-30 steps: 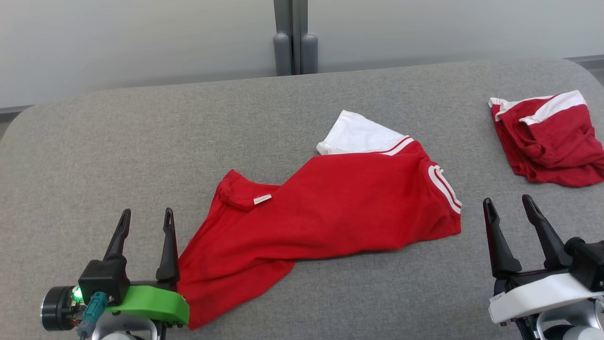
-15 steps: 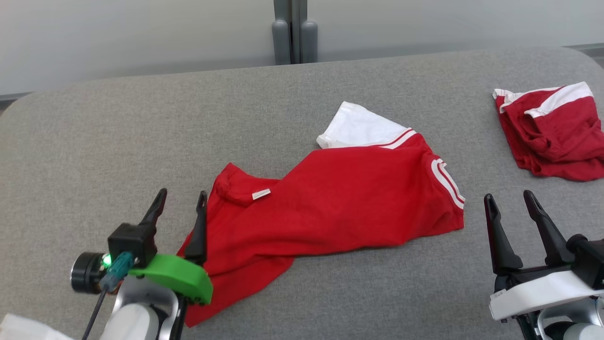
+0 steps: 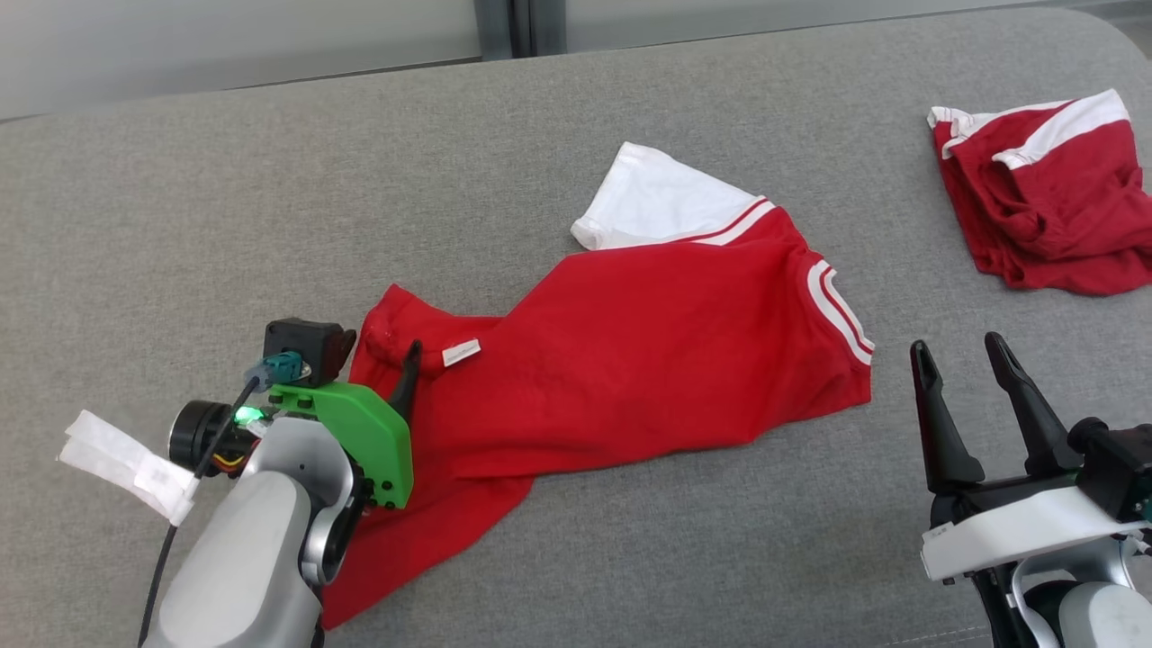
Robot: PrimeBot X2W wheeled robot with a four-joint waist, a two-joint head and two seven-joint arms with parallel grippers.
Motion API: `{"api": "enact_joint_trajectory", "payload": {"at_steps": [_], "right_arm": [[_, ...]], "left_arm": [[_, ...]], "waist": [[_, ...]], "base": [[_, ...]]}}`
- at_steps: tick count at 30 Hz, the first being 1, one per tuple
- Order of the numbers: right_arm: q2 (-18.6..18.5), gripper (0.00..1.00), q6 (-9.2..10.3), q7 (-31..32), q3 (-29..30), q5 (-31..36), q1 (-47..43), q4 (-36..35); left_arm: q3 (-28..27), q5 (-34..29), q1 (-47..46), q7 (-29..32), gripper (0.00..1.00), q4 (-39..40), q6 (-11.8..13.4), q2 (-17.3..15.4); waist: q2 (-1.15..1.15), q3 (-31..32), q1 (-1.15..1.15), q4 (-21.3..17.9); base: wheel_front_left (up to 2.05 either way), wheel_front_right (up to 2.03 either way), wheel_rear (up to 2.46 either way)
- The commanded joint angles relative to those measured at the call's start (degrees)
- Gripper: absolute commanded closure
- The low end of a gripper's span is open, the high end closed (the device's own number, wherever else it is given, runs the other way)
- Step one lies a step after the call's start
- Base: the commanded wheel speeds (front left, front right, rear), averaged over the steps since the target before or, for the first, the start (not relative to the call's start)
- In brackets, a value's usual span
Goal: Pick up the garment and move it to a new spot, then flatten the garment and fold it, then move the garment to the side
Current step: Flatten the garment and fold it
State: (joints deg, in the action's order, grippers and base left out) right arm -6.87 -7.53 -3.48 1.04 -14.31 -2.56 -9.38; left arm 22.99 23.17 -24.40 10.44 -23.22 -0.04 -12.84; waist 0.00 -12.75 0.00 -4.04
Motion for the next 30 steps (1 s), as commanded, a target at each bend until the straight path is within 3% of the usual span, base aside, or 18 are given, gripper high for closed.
{"api": "enact_joint_trajectory", "payload": {"at_steps": [1, 2, 3, 11, 18, 30], "right_arm": [[-0.3, 0.00, 0.09, -0.5, 0.0, -0.2, 1.0, 0.4], [-0.4, 0.00, 0.09, -0.6, 0.1, -0.4, 1.1, 0.7], [-0.4, 0.00, 0.09, -0.7, 0.2, -0.5, 1.3, 0.9], [-3.6, 0.00, 0.09, -1.7, 0.2, -2.4, 7.4, 5.2], [-8.5, 0.00, 0.09, -2.1, -0.8, -5.9, 16.1, 12.9], [-14.4, 0.00, 0.09, 4.0, -11.9, -15.4, 38.7, 30.6]], "left_arm": [[-0.2, 0.5, -1.3, -0.6, 0.00, -1.1, -0.4, 0.0], [-0.4, 0.5, -1.7, -1.0, 0.60, -1.8, -0.5, 0.1], [-0.4, 0.9, -1.8, -0.9, 1.00, -2.6, -0.7, 0.2], [-0.8, 0.9, -3.4, -4.0, 1.00, -4.5, -0.9, -0.2], [0.5, 0.2, -6.3, -5.5, 1.00, -4.5, -0.5, 2.4], [3.3, -1.2, -11.2, -8.2, 1.00, -3.2, -1.1, 5.4]], "waist": [[0.00, -0.6, 0.00, -0.8], [0.00, -0.7, 0.00, -0.9], [0.00, -0.7, 0.00, -0.9], [0.00, -1.5, 0.00, -0.9], [0.00, -4.4, 0.00, 3.4], [0.00, -10.3, 0.00, 10.5]], "base": [[0.00, 0.00, 0.00], [0.00, 0.00, 0.00], [0.00, 0.00, 0.00], [0.00, 0.00, 0.00], [0.00, 0.00, 0.00], [0.00, 0.00, 0.00]]}}
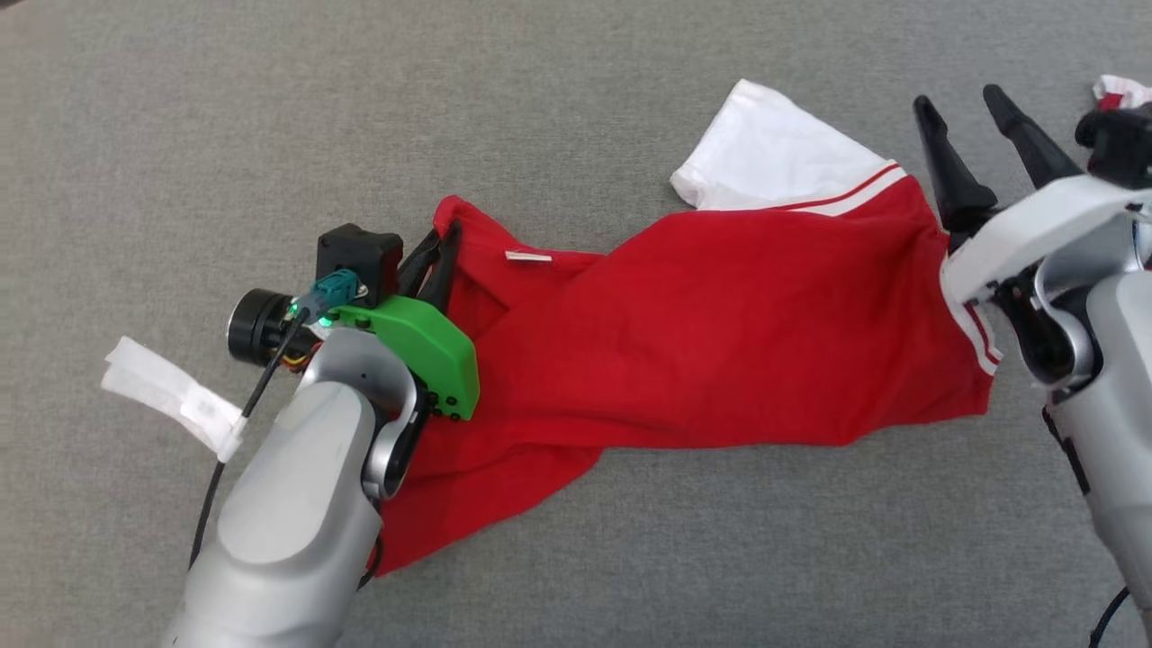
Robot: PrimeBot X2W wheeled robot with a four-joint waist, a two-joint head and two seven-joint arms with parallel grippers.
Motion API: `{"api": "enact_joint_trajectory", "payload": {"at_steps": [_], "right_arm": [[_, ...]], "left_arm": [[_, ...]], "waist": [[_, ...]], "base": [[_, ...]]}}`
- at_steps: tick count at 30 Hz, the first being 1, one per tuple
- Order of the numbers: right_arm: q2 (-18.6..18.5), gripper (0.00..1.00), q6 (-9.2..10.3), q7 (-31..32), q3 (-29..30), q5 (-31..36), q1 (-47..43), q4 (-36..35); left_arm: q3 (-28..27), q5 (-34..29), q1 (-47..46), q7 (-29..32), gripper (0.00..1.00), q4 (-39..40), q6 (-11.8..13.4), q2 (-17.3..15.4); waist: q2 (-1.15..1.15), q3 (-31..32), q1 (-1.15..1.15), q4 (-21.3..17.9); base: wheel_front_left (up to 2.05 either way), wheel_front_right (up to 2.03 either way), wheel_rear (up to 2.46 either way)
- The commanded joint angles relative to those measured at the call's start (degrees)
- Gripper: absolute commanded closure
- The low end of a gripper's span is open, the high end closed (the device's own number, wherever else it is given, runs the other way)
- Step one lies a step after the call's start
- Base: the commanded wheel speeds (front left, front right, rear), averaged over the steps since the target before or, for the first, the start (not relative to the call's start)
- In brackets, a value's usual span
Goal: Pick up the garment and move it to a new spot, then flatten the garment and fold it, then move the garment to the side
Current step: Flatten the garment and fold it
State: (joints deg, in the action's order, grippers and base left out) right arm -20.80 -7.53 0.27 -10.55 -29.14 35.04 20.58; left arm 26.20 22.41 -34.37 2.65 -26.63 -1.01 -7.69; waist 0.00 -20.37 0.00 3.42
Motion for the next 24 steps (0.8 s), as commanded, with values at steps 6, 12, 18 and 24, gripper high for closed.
{"api": "enact_joint_trajectory", "payload": {"at_steps": [6, 12, 18, 24], "right_arm": [[-3.4, 0.00, 0.08, 5.2, -7.3, -4.0, 11.3, 8.9], [-5.1, 0.00, 0.09, 10.4, -15.0, -6.4, 19.4, 16.8], [-5.7, 0.00, 0.09, 13.6, -21.1, -8.9, 24.0, 22.8], [-6.1, 1.00, 0.08, 15.5, -26.2, -12.1, 25.1, 25.9]], "left_arm": [[2.1, -0.6, -3.6, -1.4, 1.00, 0.6, -0.8, 2.1], [3.9, 0.0, -5.5, -3.1, 1.00, -0.1, -1.1, 3.5], [5.1, 0.7, -6.7, -4.6, 1.00, -0.9, -0.9, 4.2], [4.8, 1.5, -7.1, -6.6, 1.00, -1.6, -0.5, 4.2]], "waist": [[0.00, -5.0, 0.00, 7.3], [0.00, -6.9, 0.00, 10.0], [0.00, -7.9, 0.00, 11.0], [0.00, -8.1, 0.00, 10.7]], "base": [[0.00, 0.00, 0.00], [0.00, 0.00, 0.00], [0.00, 0.00, 0.00], [0.00, 0.00, 0.00]]}}
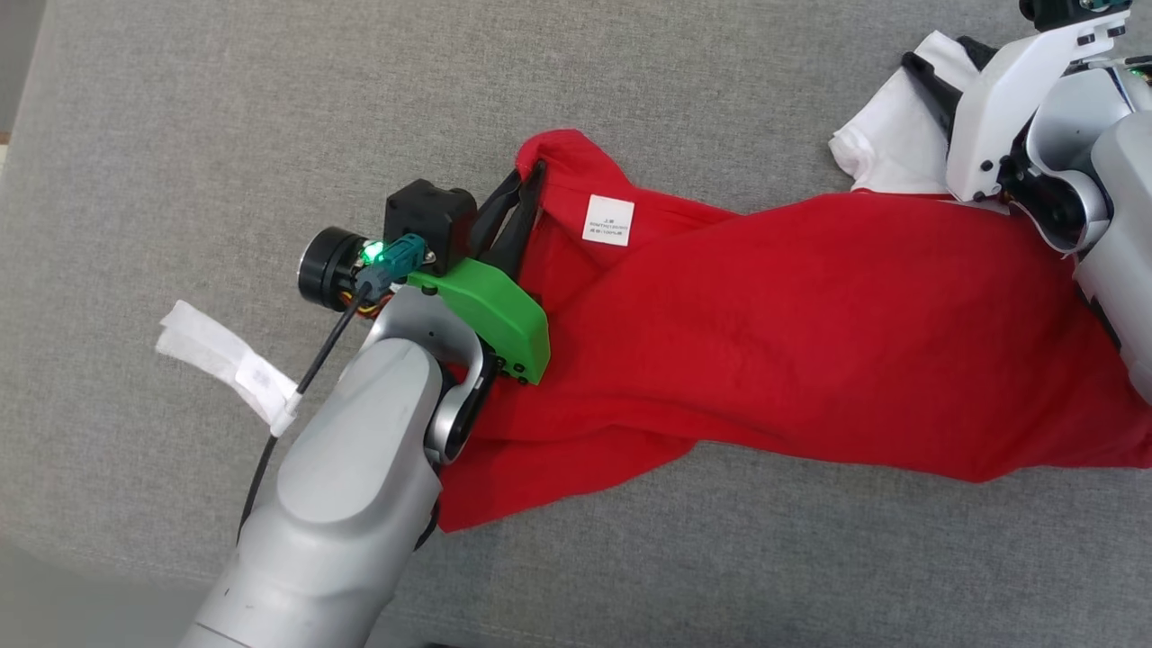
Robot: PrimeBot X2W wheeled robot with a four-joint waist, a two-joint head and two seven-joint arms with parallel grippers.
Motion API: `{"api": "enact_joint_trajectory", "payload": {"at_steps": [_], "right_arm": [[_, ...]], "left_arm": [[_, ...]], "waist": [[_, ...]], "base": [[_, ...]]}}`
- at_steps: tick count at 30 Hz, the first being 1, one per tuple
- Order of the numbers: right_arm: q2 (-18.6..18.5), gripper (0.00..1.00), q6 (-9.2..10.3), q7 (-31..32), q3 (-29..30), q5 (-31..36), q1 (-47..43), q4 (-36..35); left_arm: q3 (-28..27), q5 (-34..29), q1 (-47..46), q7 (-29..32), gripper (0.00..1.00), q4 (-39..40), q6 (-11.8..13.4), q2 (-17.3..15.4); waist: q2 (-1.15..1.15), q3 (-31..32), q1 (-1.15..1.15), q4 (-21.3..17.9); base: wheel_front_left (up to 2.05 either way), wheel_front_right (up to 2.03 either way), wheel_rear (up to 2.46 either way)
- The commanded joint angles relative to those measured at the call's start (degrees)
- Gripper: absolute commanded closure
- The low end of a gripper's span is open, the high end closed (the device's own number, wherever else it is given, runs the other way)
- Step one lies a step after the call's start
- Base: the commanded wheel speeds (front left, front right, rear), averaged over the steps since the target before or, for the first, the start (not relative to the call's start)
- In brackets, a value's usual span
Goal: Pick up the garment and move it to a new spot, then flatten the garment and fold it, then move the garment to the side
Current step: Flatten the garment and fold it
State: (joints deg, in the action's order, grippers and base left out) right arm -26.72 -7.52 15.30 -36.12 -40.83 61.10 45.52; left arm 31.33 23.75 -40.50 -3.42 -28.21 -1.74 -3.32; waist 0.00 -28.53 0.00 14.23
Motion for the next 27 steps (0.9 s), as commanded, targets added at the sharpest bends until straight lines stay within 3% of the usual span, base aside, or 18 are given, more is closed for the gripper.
{"api": "enact_joint_trajectory", "payload": {"at_steps": [1, 4, 8, 15, 20, 27], "right_arm": [[-0.3, 1.00, 0.08, 0.5, -1.4, -1.2, -1.1, 1.2], [-1.4, 1.00, 0.10, -3.2, -1.6, -2.5, -0.9, 0.9], [-2.2, 1.00, 0.09, -13.2, -0.6, -3.4, -2.2, -1.4], [-4.2, 1.00, 0.08, -27.1, 5.2, -4.3, -8.6, -7.6], [-6.3, 1.00, 0.08, -30.1, 13.5, -0.1, -14.1, -17.3], [-5.6, 1.00, 0.08, -28.3, 29.2, 9.9, -23.2, -39.2]], "left_arm": [[-0.5, 0.2, -1.0, -0.9, 1.00, -0.2, 0.3, -0.3], [-1.1, 0.2, -0.7, -2.3, 1.00, -0.3, 0.8, -0.9], [-2.0, 0.0, 0.3, -4.7, 1.00, 1.1, 1.7, -1.9], [-5.0, 0.3, 3.4, -7.0, 1.00, 8.0, 4.6, -5.8], [-7.3, 0.1, 6.1, -5.7, 1.00, 15.7, 7.1, -9.5], [-10.8, -1.4, 8.2, -3.7, 1.00, 29.7, 11.0, -14.5]], "waist": [[0.00, 0.2, 0.00, -0.3], [0.00, 1.0, 0.00, -0.7], [0.00, 3.2, 0.00, -1.8], [0.00, 9.6, 0.00, -5.6], [0.00, 14.1, 0.00, -8.5], [0.00, 19.7, 0.00, -11.6]], "base": [[0.00, 0.00, 0.00], [0.00, 0.00, 0.00], [0.00, 0.00, 0.00], [0.00, 0.00, 0.00], [0.00, 0.00, 0.00], [0.00, 0.00, 0.00]]}}
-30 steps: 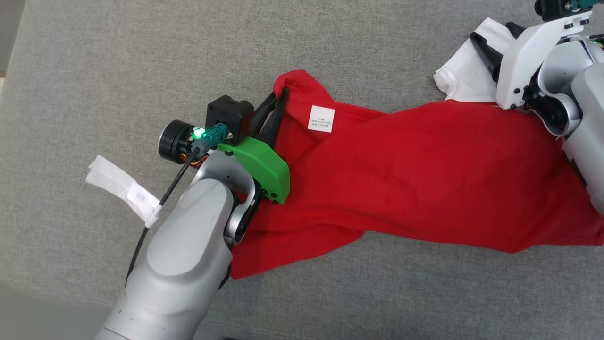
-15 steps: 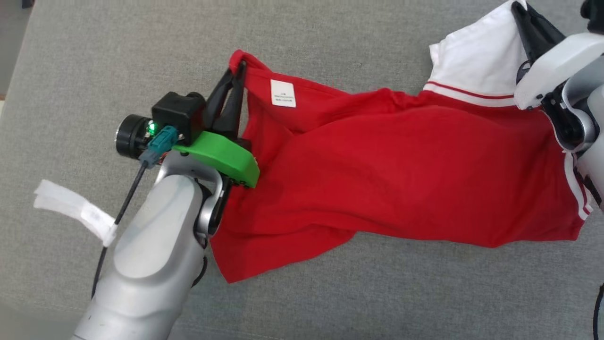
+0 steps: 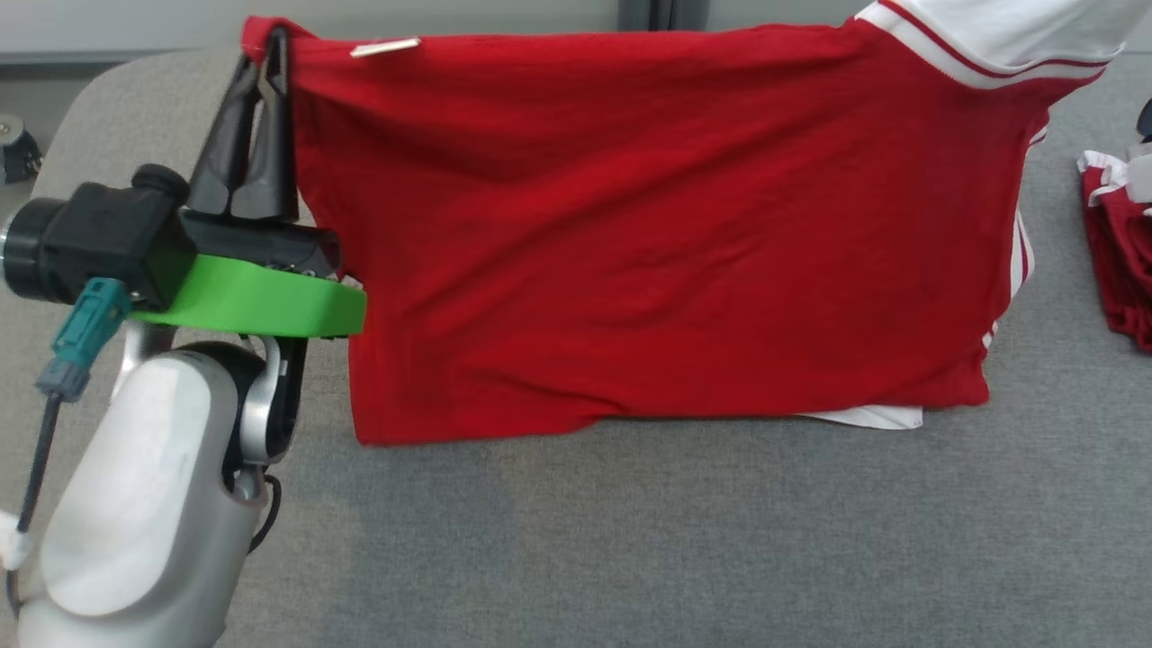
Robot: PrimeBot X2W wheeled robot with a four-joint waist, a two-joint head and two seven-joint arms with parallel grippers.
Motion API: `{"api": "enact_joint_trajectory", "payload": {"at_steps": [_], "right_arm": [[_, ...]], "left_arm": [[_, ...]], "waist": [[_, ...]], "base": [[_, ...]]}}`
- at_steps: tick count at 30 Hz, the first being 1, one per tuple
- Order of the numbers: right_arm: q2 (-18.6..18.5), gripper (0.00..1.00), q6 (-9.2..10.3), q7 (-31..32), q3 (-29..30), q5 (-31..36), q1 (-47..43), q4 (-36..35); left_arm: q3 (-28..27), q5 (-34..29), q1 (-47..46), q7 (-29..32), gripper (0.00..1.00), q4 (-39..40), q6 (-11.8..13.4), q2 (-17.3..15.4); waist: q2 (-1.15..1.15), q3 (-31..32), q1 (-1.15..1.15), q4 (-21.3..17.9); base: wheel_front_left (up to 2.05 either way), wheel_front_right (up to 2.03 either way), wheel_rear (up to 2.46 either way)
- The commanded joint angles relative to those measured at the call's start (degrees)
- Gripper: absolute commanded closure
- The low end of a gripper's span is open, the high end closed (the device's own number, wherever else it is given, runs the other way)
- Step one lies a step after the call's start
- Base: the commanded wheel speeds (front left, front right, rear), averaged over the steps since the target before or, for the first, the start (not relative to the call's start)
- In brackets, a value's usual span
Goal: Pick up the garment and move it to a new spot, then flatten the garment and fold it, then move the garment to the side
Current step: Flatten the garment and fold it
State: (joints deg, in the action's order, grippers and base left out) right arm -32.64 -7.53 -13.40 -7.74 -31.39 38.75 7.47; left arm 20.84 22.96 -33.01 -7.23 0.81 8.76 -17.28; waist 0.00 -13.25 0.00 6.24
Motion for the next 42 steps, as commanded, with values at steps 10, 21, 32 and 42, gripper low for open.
{"api": "enact_joint_trajectory", "payload": {"at_steps": [10, 21, 32, 42], "right_arm": [[1.9, 1.00, 0.09, 16.4, 12.3, 5.7, 0.5, -27.0], [2.4, 1.00, 0.09, 23.0, 11.0, 1.9, 8.1, -24.5], [5.6, 1.00, 0.08, 17.2, 1.2, -1.9, 24.1, -2.7], [12.8, 1.00, 0.08, 3.9, -6.0, -3.2, 43.9, 24.9]], "left_arm": [[-4.5, -2.8, -3.7, 6.3, 1.00, 16.7, 2.9, -6.6], [-3.7, -0.7, -9.3, 10.5, 1.00, 16.3, 1.9, -5.8], [-2.3, 3.6, -22.4, 4.0, 1.00, -6.5, -3.6, 0.4], [-5.1, 4.5, -40.7, -7.1, 1.00, -37.3, -9.2, 4.9]], "waist": [[0.00, 9.4, 0.00, -5.6], [0.00, 6.7, 0.00, -6.4], [0.00, -0.9, 0.00, -6.0], [0.00, -1.7, 0.00, -6.3]], "base": [[0.00, 0.00, 0.00], [0.00, 0.00, 0.00], [0.00, 0.00, 0.00], [0.00, 0.00, 0.00]]}}
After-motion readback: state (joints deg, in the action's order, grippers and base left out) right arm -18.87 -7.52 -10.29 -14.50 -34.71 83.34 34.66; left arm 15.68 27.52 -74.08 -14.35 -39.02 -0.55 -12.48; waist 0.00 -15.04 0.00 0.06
